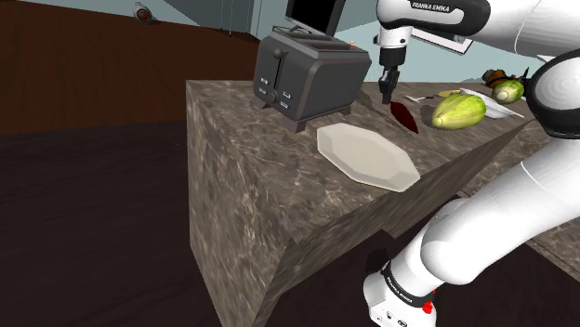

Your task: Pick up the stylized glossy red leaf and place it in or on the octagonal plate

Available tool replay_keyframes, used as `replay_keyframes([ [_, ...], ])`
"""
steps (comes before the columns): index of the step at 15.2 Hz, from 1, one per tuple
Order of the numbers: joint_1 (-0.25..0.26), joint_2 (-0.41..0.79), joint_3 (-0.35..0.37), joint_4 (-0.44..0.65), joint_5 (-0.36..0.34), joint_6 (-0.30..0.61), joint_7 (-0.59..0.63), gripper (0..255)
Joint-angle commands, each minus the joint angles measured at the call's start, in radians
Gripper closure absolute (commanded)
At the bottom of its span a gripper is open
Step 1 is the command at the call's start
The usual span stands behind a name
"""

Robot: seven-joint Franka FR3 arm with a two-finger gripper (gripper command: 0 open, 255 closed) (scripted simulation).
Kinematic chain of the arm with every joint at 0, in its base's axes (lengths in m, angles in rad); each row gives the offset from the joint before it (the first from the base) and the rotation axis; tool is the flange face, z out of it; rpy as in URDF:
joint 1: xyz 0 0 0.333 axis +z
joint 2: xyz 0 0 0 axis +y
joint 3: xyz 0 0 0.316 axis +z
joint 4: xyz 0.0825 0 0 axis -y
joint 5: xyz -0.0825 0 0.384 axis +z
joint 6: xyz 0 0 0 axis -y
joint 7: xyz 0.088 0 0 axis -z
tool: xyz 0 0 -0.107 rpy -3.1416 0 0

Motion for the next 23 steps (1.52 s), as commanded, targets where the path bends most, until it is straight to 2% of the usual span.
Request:
replay_keyframes([
  [1, 0.0, 0.006, 0.001, 0.033, 0.001, -0.026, -0.008, 255],
  [4, 0.001, 0.013, 0.001, 0.068, 0.001, -0.054, -0.017, 255],
  [11, 0.069, -0.102, 0.117, -0.045, 0.036, -0.104, 0.171, 255],
  [23, 0.176, -0.171, 0.316, -0.113, 0.178, -0.168, 0.483, 255],
])
